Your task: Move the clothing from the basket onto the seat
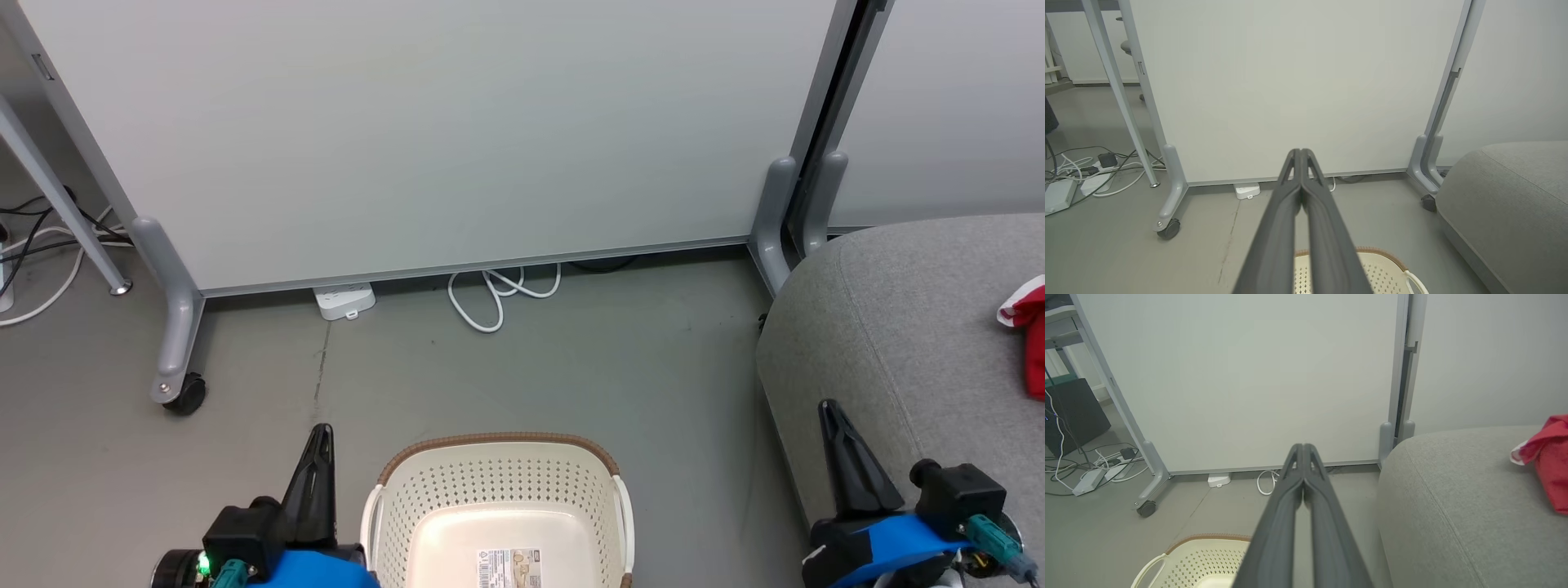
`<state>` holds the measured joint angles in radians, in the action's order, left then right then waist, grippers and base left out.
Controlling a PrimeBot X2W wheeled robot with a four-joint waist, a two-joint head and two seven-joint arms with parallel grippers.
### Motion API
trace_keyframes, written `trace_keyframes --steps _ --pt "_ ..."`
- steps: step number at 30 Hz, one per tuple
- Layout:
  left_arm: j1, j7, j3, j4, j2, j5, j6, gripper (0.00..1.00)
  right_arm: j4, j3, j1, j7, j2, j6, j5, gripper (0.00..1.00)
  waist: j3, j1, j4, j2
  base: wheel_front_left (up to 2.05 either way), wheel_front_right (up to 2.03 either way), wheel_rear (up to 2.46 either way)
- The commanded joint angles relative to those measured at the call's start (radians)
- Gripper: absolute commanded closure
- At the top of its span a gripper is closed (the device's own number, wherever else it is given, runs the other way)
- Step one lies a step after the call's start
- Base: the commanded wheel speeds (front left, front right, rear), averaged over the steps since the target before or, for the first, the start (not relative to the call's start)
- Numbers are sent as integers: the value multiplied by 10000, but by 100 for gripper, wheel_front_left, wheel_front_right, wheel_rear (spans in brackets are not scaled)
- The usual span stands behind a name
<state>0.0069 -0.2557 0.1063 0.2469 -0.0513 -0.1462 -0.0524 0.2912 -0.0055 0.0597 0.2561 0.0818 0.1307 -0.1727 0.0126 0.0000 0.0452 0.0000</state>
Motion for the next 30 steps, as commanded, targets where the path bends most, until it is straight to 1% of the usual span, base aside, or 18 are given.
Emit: trace_keyframes --steps 1,12,13,17,18,30 --pt "-133 70 -66 -106 0 -344 -19 100 -78 -71 129 -90 -1 0 -333 100 -2 1 -6 0 0 0 0" --pt "-308 615 -392 -100 2 -2491 -136 100 -166 -219 181 -628 -47 0 -2448 100 -15 1 -45 0 0 0 0" --pt "-337 706 -447 -101 2 -2850 -157 100 -183 -240 188 -714 -54 0 -2801 100 -18 1 -53 0 0 0 0" --pt "-391 884 -553 -100 3 -3546 -196 100 -209 -285 208 -888 -69 0 -3487 100 -22 1 -67 0 0 0 0" --pt "-419 968 -600 -100 3 -3883 -210 100 -220 -308 219 -970 -77 0 -3817 100 -25 1 -74 0 0 0 0" --pt "-565 1438 -886 -94 4 -5744 -313 100 -274 -441 289 -1439 -118 1 -5649 100 -40 0 -118 0 0 0 0"
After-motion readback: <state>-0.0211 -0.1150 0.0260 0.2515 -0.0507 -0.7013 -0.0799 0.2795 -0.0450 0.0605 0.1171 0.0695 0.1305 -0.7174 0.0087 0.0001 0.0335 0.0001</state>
